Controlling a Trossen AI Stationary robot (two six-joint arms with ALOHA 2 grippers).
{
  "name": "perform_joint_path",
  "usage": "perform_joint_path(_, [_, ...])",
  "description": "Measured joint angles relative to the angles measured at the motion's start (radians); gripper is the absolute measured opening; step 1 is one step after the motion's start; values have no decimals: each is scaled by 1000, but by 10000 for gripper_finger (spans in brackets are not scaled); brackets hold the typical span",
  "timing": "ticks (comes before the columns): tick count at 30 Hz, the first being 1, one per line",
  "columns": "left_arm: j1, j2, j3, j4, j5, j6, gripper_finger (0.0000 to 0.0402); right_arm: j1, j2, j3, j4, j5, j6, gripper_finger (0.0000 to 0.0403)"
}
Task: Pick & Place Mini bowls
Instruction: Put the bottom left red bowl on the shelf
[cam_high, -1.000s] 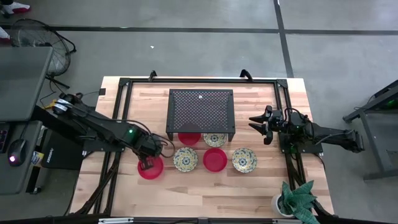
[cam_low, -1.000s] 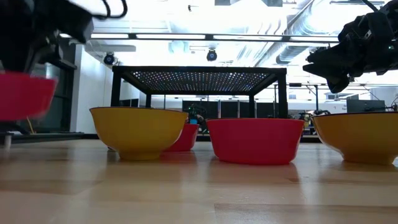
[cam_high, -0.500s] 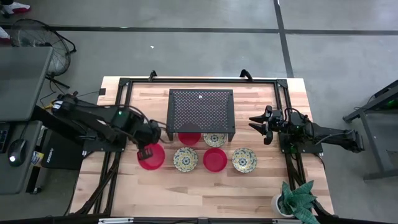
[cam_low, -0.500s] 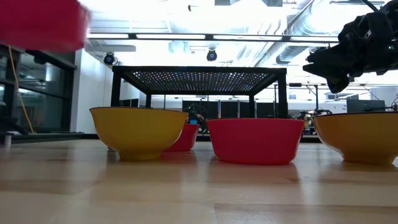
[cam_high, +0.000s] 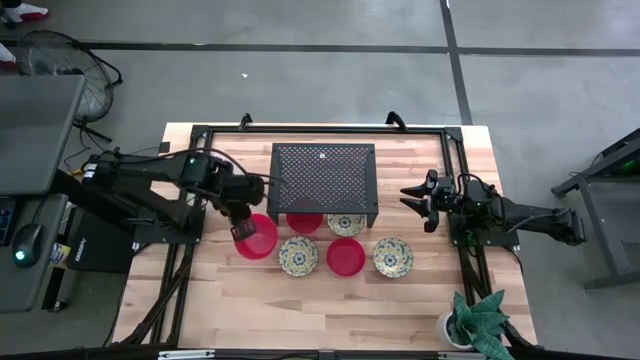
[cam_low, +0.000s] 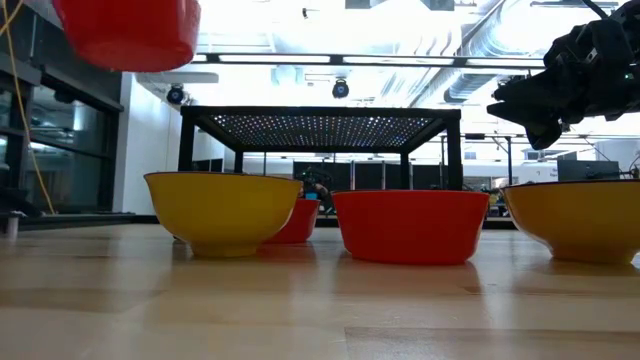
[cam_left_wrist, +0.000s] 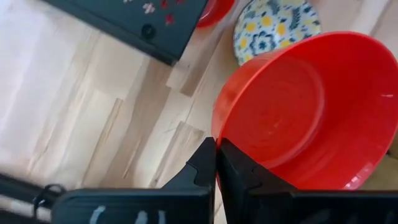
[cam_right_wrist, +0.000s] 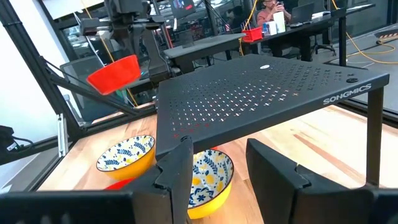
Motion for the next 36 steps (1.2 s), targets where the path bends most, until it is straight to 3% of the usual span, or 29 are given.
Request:
perform_joint_path(19, [194,0,0,84,101,63,0,0,0,0,0,0,0,138])
perform_joint_path(36, [425,0,0,198,104,118,0,0,0,0,0,0,0,138])
